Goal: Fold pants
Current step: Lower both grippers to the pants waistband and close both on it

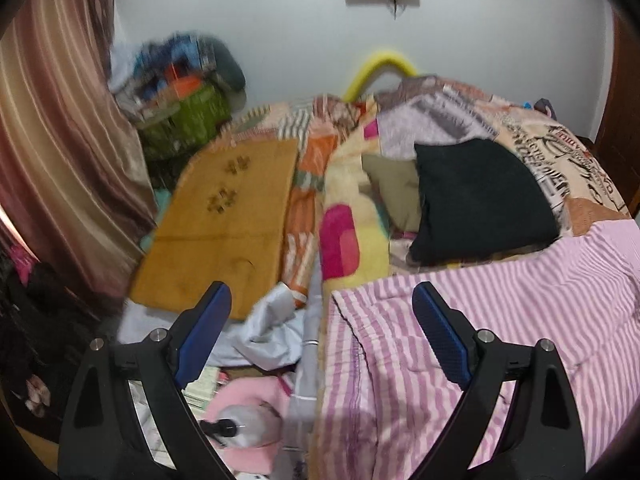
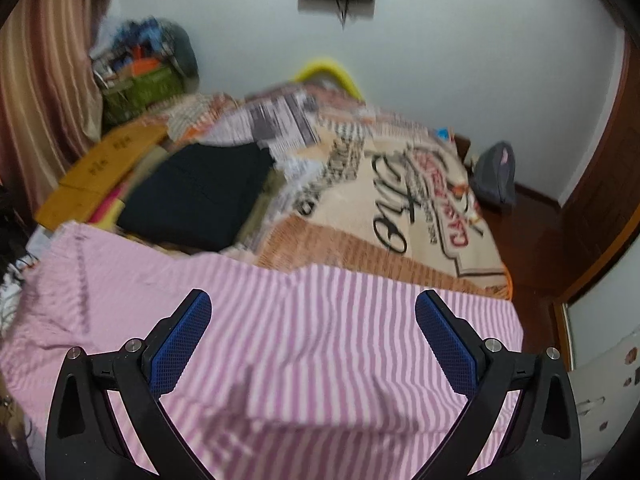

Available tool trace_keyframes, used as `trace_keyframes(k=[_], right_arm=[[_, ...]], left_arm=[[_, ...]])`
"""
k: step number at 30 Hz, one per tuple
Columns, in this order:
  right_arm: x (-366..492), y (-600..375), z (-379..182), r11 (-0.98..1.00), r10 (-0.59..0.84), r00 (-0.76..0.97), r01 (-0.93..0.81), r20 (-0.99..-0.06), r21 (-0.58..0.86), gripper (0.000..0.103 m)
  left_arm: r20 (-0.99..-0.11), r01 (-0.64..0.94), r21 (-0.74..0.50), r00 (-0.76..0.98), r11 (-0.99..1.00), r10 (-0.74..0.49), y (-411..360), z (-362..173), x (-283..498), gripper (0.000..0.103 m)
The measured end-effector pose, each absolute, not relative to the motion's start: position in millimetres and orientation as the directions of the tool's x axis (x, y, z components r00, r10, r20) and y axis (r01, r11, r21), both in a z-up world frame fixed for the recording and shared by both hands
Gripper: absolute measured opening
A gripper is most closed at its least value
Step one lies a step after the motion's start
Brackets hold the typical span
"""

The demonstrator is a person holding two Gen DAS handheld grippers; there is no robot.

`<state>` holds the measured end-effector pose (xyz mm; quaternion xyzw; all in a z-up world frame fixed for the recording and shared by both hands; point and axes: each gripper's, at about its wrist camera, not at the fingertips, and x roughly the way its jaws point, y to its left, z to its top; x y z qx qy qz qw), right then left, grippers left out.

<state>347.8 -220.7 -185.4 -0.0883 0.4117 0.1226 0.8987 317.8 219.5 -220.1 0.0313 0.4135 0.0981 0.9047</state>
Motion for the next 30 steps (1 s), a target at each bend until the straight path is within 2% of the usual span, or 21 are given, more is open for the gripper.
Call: trace_keyframes(k=[5,14,17,18,22,24,25,27,28,30], right_arm=[[385.8,-224.0,-227.2,0.952,0.097,0.549,-0.295,-0.83,-0.084,0.096],[437.0,-218.4,-276.9,0.927,0.132,0.453,-0.37,-0.882,-0.051,0.087],[449.4,-214.0,-289.7,0.913,0.14,0.427,-0.404,-0.893,-0.05,0.08],[453.6,-212.9,-292.7,0.91,0.141,0.417,-0.412,-0.898,-0.049,0.075],[461.4,-210.2,-300.2,0.894,0.164,0.398,-0.447,-0.902,-0.035,0.072],[459.9,-209.4,-300.4,0.887,0.18,0.392,-0.462,-0.902,-0.024,0.062],[458.0,-209.2,-300.0,0.882,0.185,0.391,-0.47,-0.902,-0.022,0.059],[454.3,-209.2,-298.5,0.877,0.188,0.391,-0.48,-0.901,-0.025,0.043],[451.6,-210.4,-297.5,0.873,0.197,0.384,-0.487,-0.902,-0.017,0.038],[447.6,-212.5,-295.6,0.872,0.209,0.375,-0.49,-0.903,-0.002,0.018]], left_arm=[[-0.809,-0.168,0.049,0.571,0.985,0.138,236.8,-271.1,353.1,0.093],[-0.87,-0.171,-0.036,0.491,0.985,0.054,250.6,-323.7,384.2,0.093],[-0.892,-0.178,-0.062,0.452,0.982,0.026,253.6,-338.2,391.8,0.084],[-0.9,-0.18,-0.068,0.436,0.981,0.018,253.4,-342.2,394.2,0.077],[-0.917,-0.187,-0.111,0.397,0.976,-0.028,254.4,-354.9,401.2,0.054],[-0.915,-0.182,-0.139,0.399,0.973,-0.056,253.1,-355.8,401.9,0.042],[-0.916,-0.183,-0.134,0.399,0.974,-0.051,251.6,-355.0,402.3,0.04],[-0.915,-0.179,-0.093,0.402,0.979,-0.013,248.1,-351.0,400.8,0.035],[-0.914,-0.18,-0.083,0.406,0.98,-0.003,247.9,-348.3,399.9,0.033],[-0.908,-0.188,-0.077,0.419,0.979,0.009,250.0,-340.6,397.0,0.029]])
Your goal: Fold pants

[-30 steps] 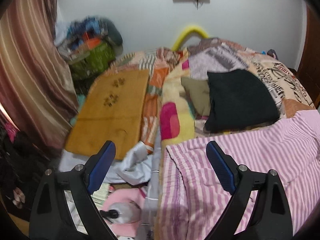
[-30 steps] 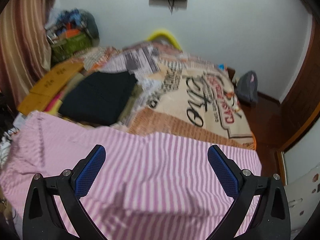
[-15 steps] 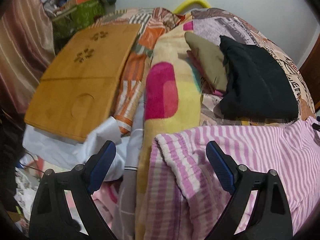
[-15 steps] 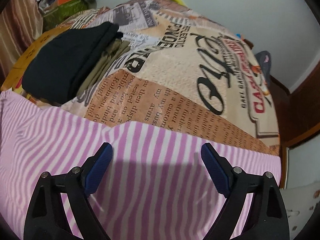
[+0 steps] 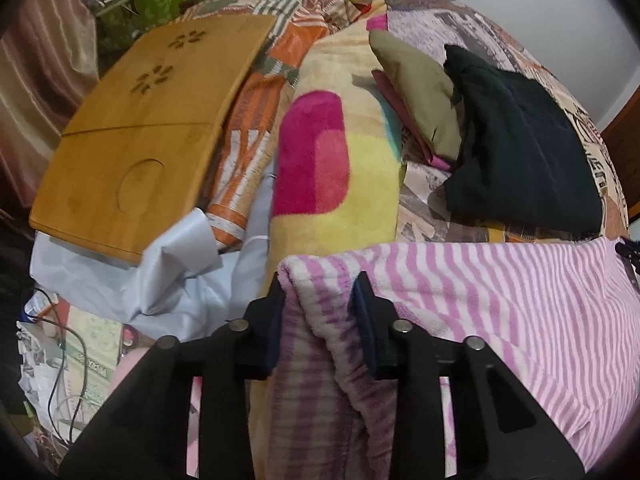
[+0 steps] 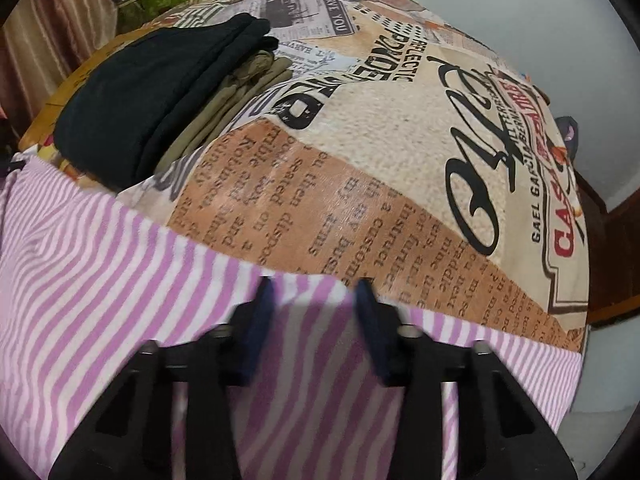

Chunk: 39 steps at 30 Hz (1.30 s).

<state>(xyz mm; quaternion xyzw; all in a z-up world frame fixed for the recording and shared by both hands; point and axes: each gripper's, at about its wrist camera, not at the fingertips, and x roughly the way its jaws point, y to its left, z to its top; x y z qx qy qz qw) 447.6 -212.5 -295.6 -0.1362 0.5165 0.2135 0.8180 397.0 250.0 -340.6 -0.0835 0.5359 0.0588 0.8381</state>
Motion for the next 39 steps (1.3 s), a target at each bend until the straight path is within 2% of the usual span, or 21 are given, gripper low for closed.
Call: trace_keyframes(k=[2,4,7,11,19,31,39], right_arm=[[441.9,-213.6,-294.0,0.868,0.204,0.381,-0.497,-0.902,-0.014,0.012],[439.2,-212.3,-292.2,0.864,0.193,0.392,-0.503,-0.9,-0.034,0.01],[436.7,-211.4,-287.2,0.869,0.175,0.425,-0.491,-0.888,-0.064,0.008],[438.1,-209.4,-272.7,0.888,0.144,0.509,-0.445,-0.849,-0.116,0.007],[419.0,-225.6,-225.4,0.916,0.174,0.601,-0.389,-0.78,-0.096,0.007],[303.5,-252.6,-170.9,0.936,0.232,0.661,-0.352,-0.714,-0.022,0.007],[221.8,-275.4,-164.5,0.945,0.261,0.68,-0.324,-0.685,0.039,0.007]], left_arm=[[-0.902,-0.191,-0.077,0.432,0.978,0.013,252.4,-332.5,395.5,0.025],[-0.892,-0.182,-0.077,0.452,0.98,0.013,253.7,-321.0,392.9,0.019],[-0.88,-0.179,-0.052,0.473,0.982,0.04,250.5,-306.3,394.2,0.016],[-0.846,-0.182,-0.049,0.53,0.982,0.056,248.9,-280.9,398.9,0.016],[-0.808,-0.143,-0.048,0.588,0.989,0.045,240.4,-246.8,377.3,0.015],[-0.723,-0.065,-0.06,0.691,0.996,0.001,224.9,-191.3,266.7,0.014],[-0.72,-0.034,-0.072,0.693,0.997,-0.028,212.8,-196.4,187.3,0.014]])
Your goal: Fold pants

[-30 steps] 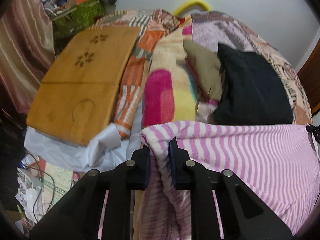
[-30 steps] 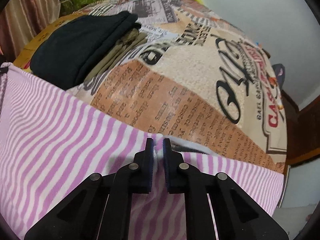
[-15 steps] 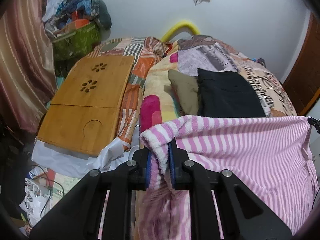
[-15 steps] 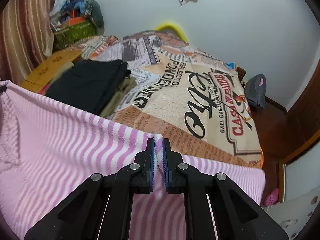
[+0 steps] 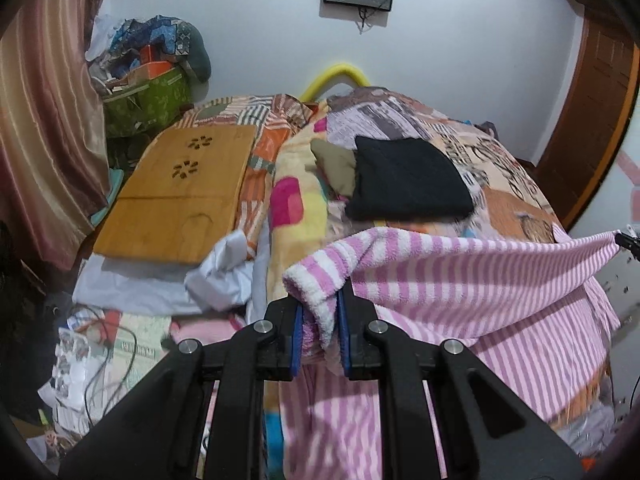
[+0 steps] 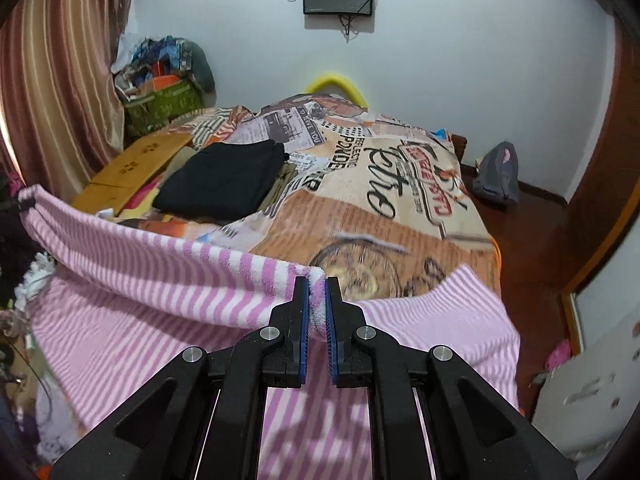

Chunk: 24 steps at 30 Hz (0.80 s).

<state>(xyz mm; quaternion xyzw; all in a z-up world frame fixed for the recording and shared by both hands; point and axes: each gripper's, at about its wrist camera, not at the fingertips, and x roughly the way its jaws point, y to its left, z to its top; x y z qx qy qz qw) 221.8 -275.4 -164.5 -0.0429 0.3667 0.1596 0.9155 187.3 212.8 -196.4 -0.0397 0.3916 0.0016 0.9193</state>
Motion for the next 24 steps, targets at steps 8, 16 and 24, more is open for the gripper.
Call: trace_keyframes(k=[8,16,24], right_arm=[[168.4,-283.8,-201.1,0.949,0.264,0.649,-0.308,-0.714,0.071,0.007],[140.8,-289.5,-233.6,0.954,0.27,0.613,-0.276,-0.743,0.119,0.006],[126.4,-287.6,-261.4,0.956,0.26,0.557,-0.263,-0.789,0.129,0.006]], left_arm=[[-0.734,-0.028,-0.083,0.677,0.996,-0.042,199.3,-237.1,131.2,0.014],[-0.769,-0.019,-0.025,0.639,1.0,-0.007,190.3,-281.9,95.9,0.015],[-0.786,-0.036,-0.049,0.618,0.998,-0.016,188.9,-293.0,80.3,0.024]])
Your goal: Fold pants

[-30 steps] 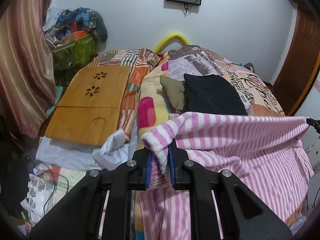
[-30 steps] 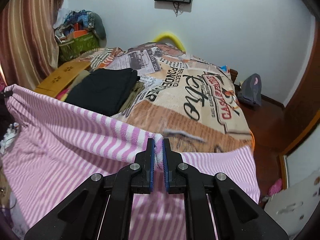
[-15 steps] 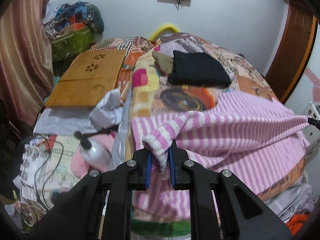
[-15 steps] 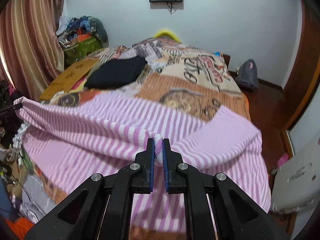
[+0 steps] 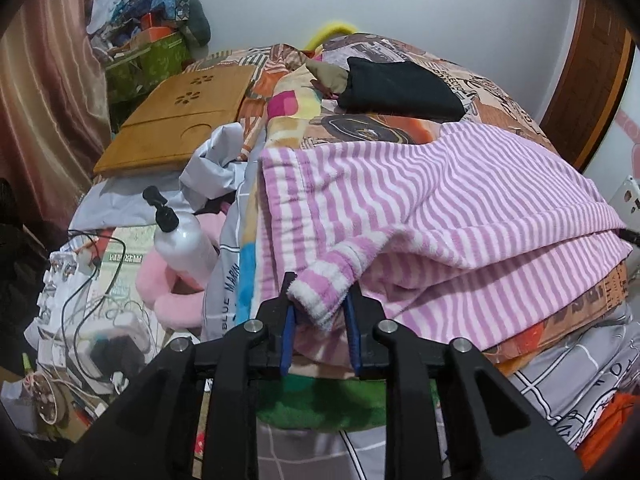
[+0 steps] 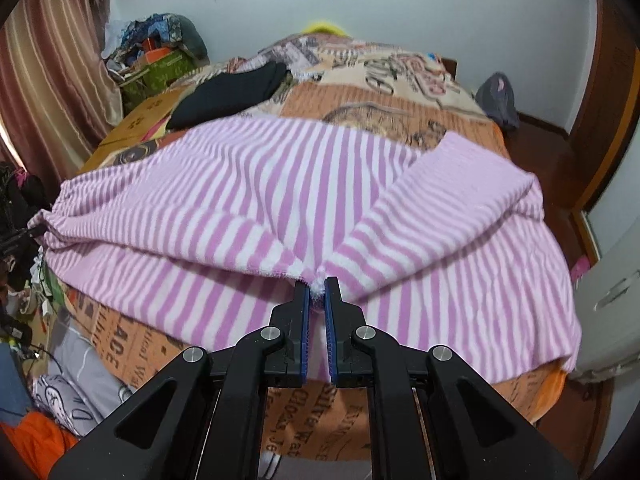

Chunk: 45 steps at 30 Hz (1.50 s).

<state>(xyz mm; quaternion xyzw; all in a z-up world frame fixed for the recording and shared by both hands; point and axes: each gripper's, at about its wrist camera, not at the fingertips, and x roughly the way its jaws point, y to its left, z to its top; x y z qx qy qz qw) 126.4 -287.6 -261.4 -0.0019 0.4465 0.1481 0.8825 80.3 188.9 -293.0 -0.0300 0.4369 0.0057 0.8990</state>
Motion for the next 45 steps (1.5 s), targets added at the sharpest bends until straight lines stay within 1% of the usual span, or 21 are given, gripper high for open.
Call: trace_keyframes(k=[3,4,9,12,17,19,21,22,23,24,30,33,37,41,43,45], right_arm=[[123.8,-288.1,-267.4,0.956,0.259,0.54,-0.259,-0.801,0.135,0.006],[122.6,-289.1,-267.4,0.957,0.259,0.539,-0.258,-0.801,0.136,0.006],[119.4,-298.6,-259.8,0.963,0.243,0.532,-0.236,-0.811,0.133,0.012],[116.9,-310.4,-249.4,0.967,0.234,0.551,-0.216,-0.801,0.134,0.014],[121.8,-339.2,-226.9,0.977,0.212,0.596,-0.155,-0.774,0.148,0.016],[126.4,-350.8,-219.5,0.982,0.191,0.616,-0.128,-0.764,0.142,0.02],[130.6,-365.0,-211.9,0.987,0.162,0.641,-0.095,-0.75,0.132,0.03],[132.4,-376.7,-208.0,0.99,0.135,0.658,-0.068,-0.741,0.12,0.033],[133.5,-384.5,-206.2,0.992,0.116,0.667,-0.048,-0.736,0.112,0.038],[134.3,-393.7,-205.0,0.994,0.096,0.675,-0.025,-0.731,0.107,0.04],[136.1,-471.0,-220.0,0.982,-0.044,0.655,0.166,-0.754,0.088,0.041],[134.8,-510.7,-241.9,0.964,-0.109,0.609,0.257,-0.786,0.066,0.041],[128.8,-552.7,-282.3,0.926,-0.09,0.536,0.355,-0.839,0.128,0.041],[120.1,-558.6,-316.6,0.899,-0.009,0.492,0.385,-0.871,0.208,0.041],[118.6,-550.2,-323.5,0.903,0.018,0.487,0.366,-0.873,0.223,0.041],[118.8,-540.6,-328.8,0.913,0.035,0.485,0.34,-0.874,0.226,0.041]], left_arm=[[-0.796,-0.049,-0.038,0.606,0.998,-0.001,187.4,-291.0,75.2,0.031],[-0.799,-0.054,-0.038,0.602,0.998,0.002,187.4,-289.6,73.3,0.032],[-0.799,-0.084,-0.066,0.601,0.994,-0.002,189.1,-272.0,67.3,0.032],[-0.784,-0.095,-0.082,0.62,0.992,-0.005,185.5,-252.3,71.2,0.032],[-0.763,-0.097,-0.068,0.646,0.993,0.011,166.4,-217.8,96.2,0.034],[-0.761,-0.089,-0.045,0.648,0.995,0.023,152.7,-207.8,113.7,0.037],[-0.756,-0.062,-0.025,0.654,0.998,0.022,134.6,-202.3,132.6,0.038],[-0.756,-0.051,-0.02,0.655,0.998,0.018,128.8,-201.2,139.0,0.039],[-0.756,-0.034,-0.018,0.655,0.999,0.009,119.2,-200.9,148.0,0.039],[-0.758,-0.011,-0.025,0.652,1.0,-0.011,105.5,-202.2,160.6,0.039],[-0.792,0.079,-0.078,0.6,0.994,-0.11,38.3,-226.9,210.8,0.039],[-0.819,0.118,-0.094,0.555,0.989,-0.144,3.3,-246.9,228.7,0.039],[-0.862,0.166,-0.092,0.48,0.982,-0.162,-39.7,-277.6,242.0,0.039],[-0.889,0.181,-0.064,0.436,0.981,-0.139,-63.6,-303.2,241.8,0.04],[-0.879,0.161,-0.043,0.462,0.986,-0.114,-65.4,-305.4,238.6,0.045],[-0.88,0.14,-0.048,0.462,0.989,-0.108,-63.9,-306.3,239.5,0.049]])
